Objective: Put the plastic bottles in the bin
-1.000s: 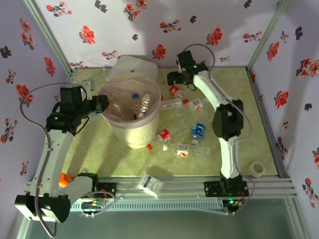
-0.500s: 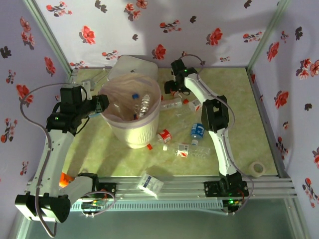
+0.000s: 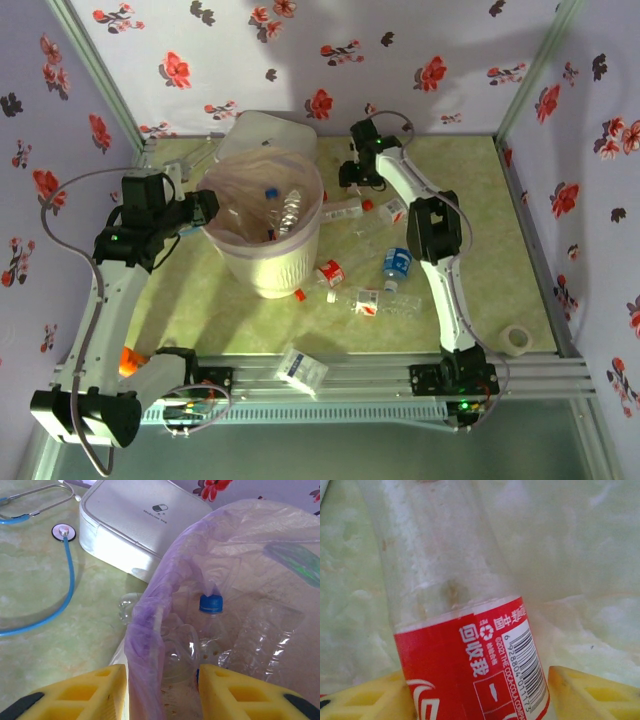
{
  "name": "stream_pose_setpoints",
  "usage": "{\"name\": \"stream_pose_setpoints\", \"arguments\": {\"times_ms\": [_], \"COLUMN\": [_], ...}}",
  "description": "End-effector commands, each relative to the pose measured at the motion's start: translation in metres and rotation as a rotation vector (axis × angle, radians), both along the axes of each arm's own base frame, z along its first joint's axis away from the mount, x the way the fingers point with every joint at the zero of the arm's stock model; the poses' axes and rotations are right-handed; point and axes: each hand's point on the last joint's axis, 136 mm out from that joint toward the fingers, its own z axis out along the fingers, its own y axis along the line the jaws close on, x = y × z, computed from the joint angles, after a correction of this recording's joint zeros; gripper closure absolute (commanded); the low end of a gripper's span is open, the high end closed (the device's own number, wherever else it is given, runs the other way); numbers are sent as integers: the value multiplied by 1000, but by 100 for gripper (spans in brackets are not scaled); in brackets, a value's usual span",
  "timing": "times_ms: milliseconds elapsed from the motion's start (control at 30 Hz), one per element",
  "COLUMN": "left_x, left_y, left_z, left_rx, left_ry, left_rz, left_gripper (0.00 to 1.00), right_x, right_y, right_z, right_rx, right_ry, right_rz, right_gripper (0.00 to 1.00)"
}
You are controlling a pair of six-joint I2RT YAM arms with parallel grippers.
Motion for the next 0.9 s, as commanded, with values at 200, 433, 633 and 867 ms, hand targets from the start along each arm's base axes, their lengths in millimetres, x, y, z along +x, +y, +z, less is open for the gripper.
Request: {"name": "stream_pose_setpoints", "arguments": {"times_ms": [200,433,633,867], "left_x": [-6,-7,-3,4], "left_y": [2,1,-1,-3], "left_z": [17,17,15,2], "left_rx": [-40,-55,-70,-65], "left_ry": [-40,-38,-31,-1], "left_rz": [34,41,37,38], "left_gripper": [57,57,57,62], "right_x": [4,-19,-71,-147], "right_y": [-43,-64,-27,44], "right_z": [87,181,264,344], "right_rx": [-11,23,343,599], "right_ry": [-133,-267,-309,-376], "right_rz": [-42,-59,25,219], "right_gripper": [38,41,40,40]}}
